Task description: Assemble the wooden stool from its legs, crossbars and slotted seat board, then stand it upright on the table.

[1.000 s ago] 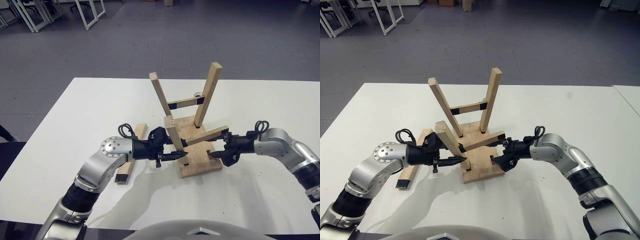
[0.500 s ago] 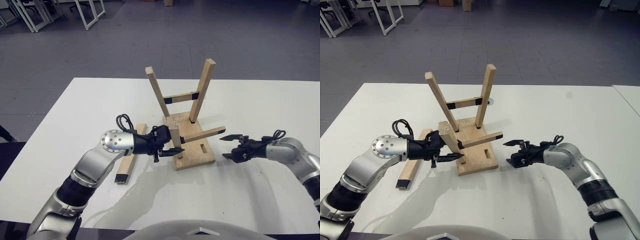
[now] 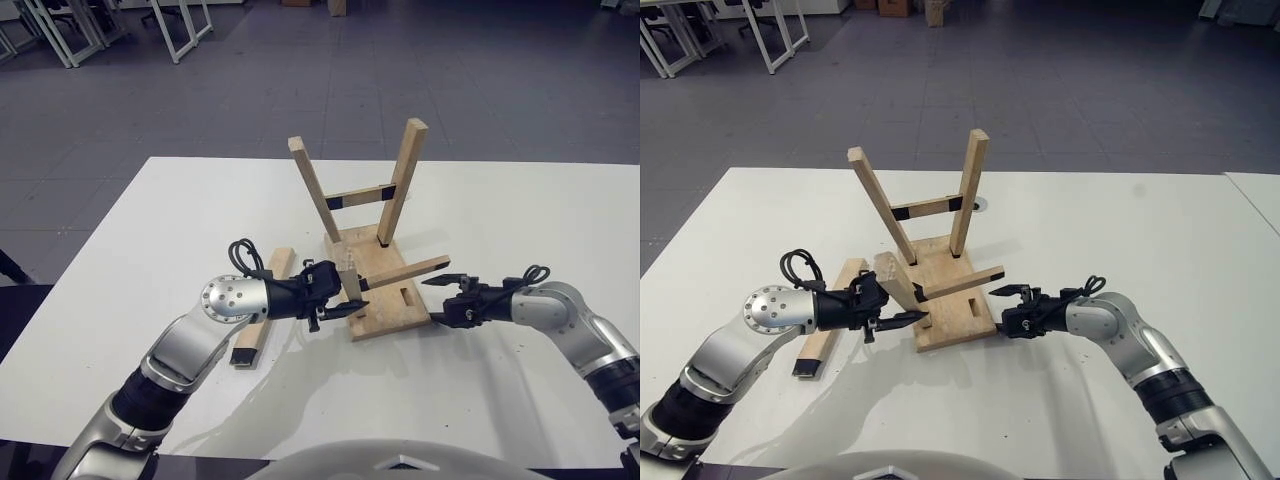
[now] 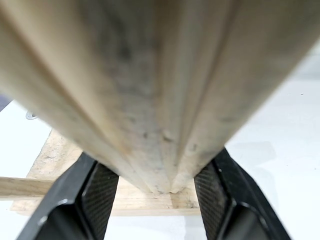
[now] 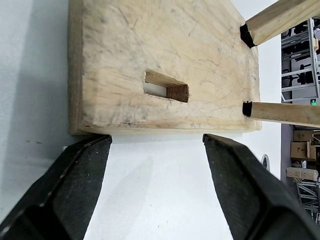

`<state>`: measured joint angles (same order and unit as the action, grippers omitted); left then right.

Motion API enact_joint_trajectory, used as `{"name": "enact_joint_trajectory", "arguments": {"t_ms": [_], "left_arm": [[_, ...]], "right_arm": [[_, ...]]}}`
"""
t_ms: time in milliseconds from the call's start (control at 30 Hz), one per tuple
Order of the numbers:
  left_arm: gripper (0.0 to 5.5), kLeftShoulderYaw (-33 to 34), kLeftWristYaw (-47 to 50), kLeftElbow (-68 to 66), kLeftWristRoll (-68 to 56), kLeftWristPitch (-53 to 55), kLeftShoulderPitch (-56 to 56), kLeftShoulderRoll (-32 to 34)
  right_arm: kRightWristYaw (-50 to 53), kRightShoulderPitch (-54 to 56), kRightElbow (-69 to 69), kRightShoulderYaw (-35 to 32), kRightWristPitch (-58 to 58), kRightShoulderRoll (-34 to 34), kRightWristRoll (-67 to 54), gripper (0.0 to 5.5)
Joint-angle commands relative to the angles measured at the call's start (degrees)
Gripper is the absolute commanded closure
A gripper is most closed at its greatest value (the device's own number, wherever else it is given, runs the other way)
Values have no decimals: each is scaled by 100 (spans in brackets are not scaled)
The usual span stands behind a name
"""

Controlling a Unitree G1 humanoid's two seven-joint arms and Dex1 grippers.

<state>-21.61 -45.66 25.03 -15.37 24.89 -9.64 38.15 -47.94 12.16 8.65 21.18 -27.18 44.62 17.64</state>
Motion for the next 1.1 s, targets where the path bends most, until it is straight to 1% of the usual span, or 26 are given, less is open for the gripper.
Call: {"name": "enact_joint_trajectory", "arguments": {"t_ms": [33, 133, 300, 467, 500, 533, 600, 733, 800, 967, 1033, 1100], "left_arm": [[345, -584, 168, -416, 738, 469, 323, 160], [345, -564, 225, -253, 613, 567, 369, 95], [345, -66, 394, 59, 241, 682, 144, -39], [345, 106, 408, 136, 289, 679, -126, -125], [316, 102, 405, 142, 305, 671, -137, -132], [300, 86, 392, 149, 323, 655, -129, -125], [273, 82, 381, 163, 394, 581, -70, -137], [219, 327, 300, 386, 324, 533, 116, -18], [194, 581, 260, 464, 255, 592, 202, 121], [194, 1303, 217, 682, 19, 793, 556, 418], [194, 1726, 153, 1031, -319, 978, 923, 522], [194, 2434, 23, 1657, -771, 1273, 1721, 692]], "right_arm": [[-135, -197, -308, 194, -70, -228, -212, 212], [-122, -218, -315, 178, -45, -218, -170, 212], [-113, -154, -268, 148, -31, -221, -128, 212], [-104, -117, -244, 125, -12, -219, -112, 212], [-102, -114, -239, 121, -13, -216, -108, 212], [-100, -111, -234, 119, -14, -214, -105, 212], [-101, -100, -226, 112, -7, -218, -98, 212], [-92, -84, -236, 119, 26, -227, -89, 212], [-86, -102, -254, 127, 51, -232, -81, 212], [-90, -126, -297, 124, 74, -211, -81, 212], [-106, -142, -358, 125, 114, -206, -90, 212], [-165, -198, -461, 148, 155, -197, -130, 212]]}}
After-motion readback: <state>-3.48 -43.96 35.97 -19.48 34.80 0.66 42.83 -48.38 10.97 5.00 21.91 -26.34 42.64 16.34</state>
